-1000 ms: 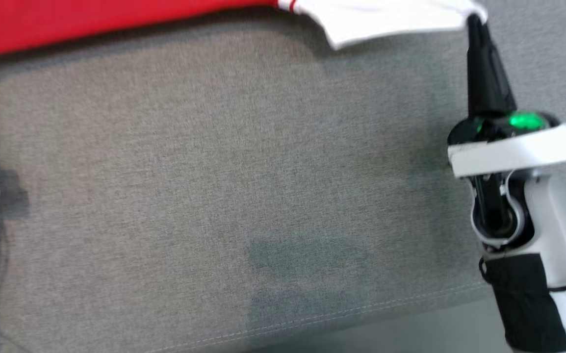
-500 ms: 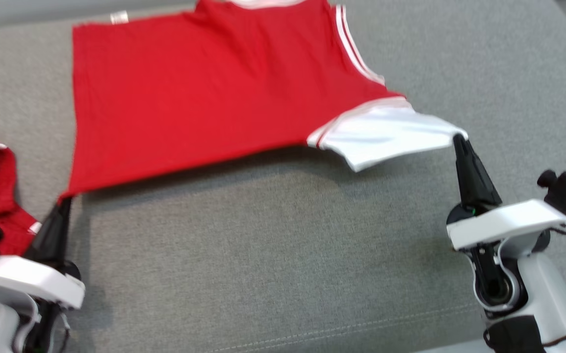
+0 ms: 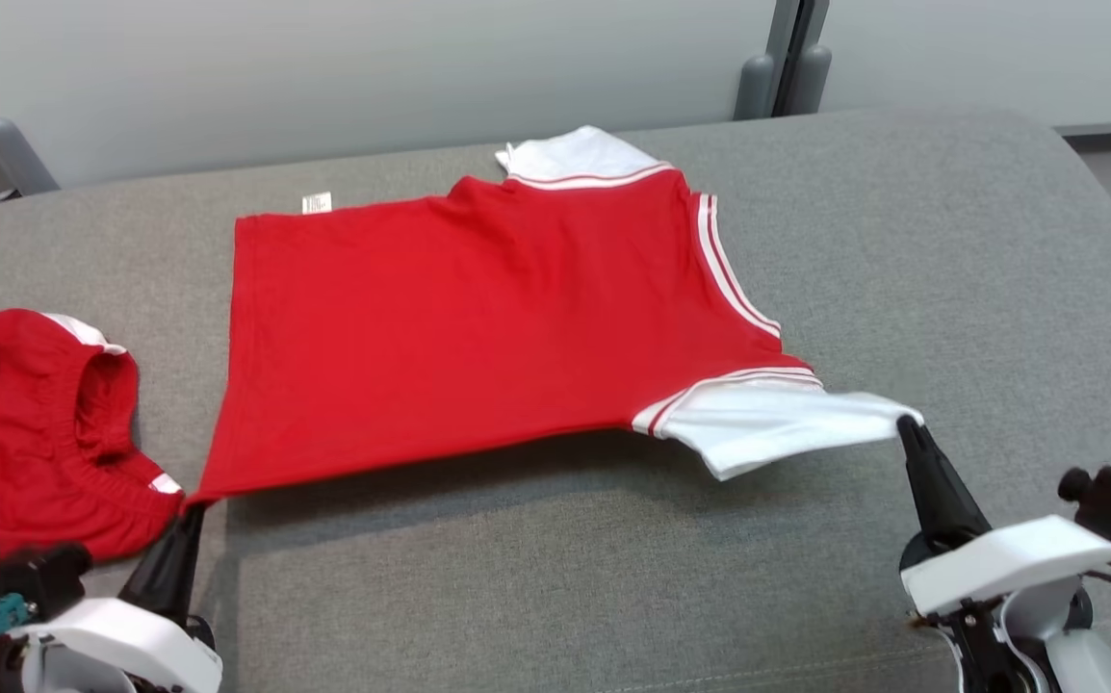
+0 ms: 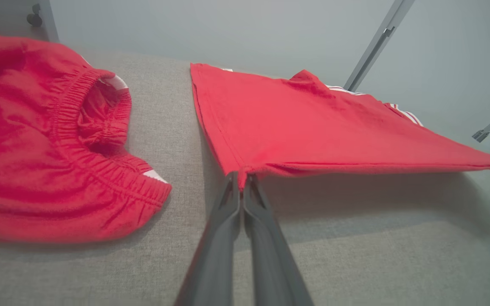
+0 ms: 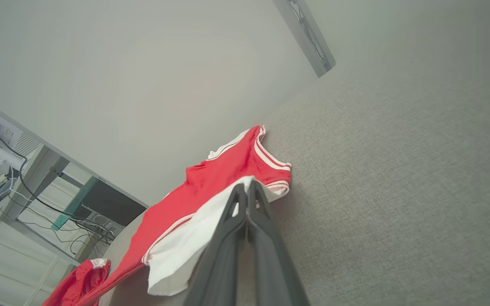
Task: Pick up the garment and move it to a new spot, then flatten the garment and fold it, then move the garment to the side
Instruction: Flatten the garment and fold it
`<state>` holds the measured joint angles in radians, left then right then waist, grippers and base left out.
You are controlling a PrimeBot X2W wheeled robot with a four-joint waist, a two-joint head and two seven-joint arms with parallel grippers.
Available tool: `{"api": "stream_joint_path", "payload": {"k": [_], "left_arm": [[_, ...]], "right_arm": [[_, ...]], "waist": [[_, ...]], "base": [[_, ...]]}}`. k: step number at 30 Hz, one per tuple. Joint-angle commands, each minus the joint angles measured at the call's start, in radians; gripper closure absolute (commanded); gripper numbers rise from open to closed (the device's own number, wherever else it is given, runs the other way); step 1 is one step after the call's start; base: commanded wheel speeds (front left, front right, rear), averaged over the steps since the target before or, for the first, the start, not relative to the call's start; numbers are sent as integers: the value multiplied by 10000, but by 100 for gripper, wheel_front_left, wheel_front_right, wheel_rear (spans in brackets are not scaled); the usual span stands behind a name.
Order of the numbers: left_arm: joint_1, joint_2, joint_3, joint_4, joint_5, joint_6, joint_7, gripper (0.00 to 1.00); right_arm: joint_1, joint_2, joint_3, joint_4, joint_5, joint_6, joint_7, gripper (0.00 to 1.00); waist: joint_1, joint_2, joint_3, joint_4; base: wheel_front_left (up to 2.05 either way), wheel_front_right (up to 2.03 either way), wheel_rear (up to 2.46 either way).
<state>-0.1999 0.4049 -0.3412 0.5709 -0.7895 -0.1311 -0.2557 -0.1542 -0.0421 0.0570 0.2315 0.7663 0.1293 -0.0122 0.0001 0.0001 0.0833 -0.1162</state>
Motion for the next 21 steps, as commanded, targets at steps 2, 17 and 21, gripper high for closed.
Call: {"api": "stream_joint_path", "payload": {"k": [2, 17, 21], "left_arm": [[33, 259, 392, 41, 188, 4, -60, 100], [477, -31, 596, 159, 560, 4, -61, 58], [438, 115, 311, 33, 559, 4, -61, 0]], "right_arm": [[125, -82, 69, -454, 368, 14, 209, 100], [665, -81, 537, -136, 170, 14, 488, 59], [568, -81, 729, 157, 51, 14, 248, 0]], "waist": [[0, -1, -250, -37], [0, -1, -23, 15], [0, -1, 203, 56]], "base": [[0, 0, 0], [0, 0, 0], [0, 0, 0]]}}
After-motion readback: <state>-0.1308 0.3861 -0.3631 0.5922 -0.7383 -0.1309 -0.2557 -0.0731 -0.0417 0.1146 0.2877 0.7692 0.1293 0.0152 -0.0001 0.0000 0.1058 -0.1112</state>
